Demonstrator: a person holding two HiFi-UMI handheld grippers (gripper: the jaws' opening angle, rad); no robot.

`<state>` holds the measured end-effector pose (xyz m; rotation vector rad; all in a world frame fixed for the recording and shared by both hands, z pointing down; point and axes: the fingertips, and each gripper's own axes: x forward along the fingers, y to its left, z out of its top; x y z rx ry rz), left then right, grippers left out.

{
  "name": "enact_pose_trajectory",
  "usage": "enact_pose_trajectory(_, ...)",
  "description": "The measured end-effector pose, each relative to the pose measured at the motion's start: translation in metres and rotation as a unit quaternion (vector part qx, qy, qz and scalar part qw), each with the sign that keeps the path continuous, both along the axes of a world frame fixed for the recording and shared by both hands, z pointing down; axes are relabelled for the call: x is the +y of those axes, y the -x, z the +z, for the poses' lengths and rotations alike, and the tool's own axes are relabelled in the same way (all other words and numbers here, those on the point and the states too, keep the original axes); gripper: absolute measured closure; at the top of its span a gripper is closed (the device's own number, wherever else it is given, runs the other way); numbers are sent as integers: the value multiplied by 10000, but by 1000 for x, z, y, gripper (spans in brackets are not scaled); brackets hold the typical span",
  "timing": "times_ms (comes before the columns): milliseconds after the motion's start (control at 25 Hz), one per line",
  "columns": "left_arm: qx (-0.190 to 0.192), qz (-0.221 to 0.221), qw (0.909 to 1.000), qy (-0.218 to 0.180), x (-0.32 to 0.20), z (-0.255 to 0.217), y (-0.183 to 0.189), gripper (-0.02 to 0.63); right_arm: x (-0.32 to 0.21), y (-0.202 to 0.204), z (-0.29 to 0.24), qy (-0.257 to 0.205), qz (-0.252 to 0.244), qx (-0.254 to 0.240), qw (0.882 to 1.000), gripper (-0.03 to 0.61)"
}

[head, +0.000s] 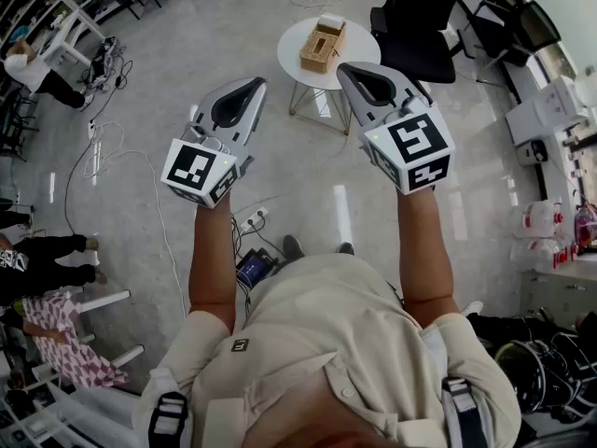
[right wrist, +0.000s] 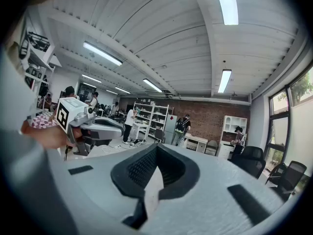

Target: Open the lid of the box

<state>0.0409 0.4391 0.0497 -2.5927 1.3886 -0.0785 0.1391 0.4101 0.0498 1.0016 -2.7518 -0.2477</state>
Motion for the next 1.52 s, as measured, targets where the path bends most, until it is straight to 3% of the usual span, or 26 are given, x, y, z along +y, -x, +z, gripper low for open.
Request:
enact_pose_trajectory(400,49,42,10000,76,-12,10,18,603,-11,18,5,44,42,46,10000,588)
enact_pose_trajectory(680,111,130,9998,104,-1,26,51,603,2,51,19,76,102,120,9998,588)
enact_pose_trajectory(1520,229,290,9992,170,-72,32,118,603,-70,108,26,268,301,-40,9992,586)
